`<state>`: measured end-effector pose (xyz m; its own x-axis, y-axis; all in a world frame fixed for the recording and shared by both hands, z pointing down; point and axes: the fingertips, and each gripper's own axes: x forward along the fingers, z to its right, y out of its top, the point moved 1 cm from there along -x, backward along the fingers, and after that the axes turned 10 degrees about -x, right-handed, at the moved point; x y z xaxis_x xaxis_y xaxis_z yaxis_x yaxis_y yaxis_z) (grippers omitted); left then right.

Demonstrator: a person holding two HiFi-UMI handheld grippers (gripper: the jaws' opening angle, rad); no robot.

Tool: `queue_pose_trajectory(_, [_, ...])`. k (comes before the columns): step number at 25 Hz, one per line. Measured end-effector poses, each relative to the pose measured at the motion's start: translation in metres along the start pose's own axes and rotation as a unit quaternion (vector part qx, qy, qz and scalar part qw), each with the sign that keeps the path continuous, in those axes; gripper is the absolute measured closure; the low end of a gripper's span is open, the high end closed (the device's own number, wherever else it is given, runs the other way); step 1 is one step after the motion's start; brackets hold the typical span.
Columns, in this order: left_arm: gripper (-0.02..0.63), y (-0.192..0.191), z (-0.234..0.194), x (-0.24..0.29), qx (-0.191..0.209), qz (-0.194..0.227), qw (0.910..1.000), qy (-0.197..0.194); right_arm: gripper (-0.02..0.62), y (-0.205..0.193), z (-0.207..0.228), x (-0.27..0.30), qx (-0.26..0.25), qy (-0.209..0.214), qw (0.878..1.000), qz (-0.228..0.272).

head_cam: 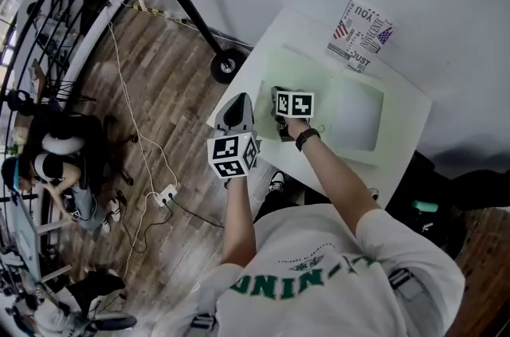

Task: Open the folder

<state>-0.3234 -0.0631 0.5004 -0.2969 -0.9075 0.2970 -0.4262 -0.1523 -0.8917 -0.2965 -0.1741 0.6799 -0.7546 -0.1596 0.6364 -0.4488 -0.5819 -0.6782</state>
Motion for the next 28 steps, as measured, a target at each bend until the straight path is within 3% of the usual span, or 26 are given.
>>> queue_pose_trajectory(5, [0.592, 0.010, 0.041, 0.011, 0.019, 0.006, 0.9989, -0.041, 0.581, 0.021, 0.025, -0.059, 0.045, 0.003, 0.997, 0.057])
queue_pose_trajectory(10, [0.592, 0.015, 0.084, 0.022, 0.038, 0.008, 0.9960, -0.081, 0.581, 0.029, 0.066, -0.121, 0.060, -0.031, 0.992, 0.108])
queue_pose_trajectory(19, [0.592, 0.004, 0.161, 0.040, 0.069, -0.007, 0.9863, -0.149, 0.581, 0.038, 0.126, -0.230, -0.002, -0.126, 0.974, 0.190])
queue_pose_trajectory(28, [0.592, 0.010, 0.240, 0.062, 0.098, -0.006, 0.9721, -0.213, 0.581, 0.064, 0.160, -0.339, -0.042, -0.205, 0.943, 0.260])
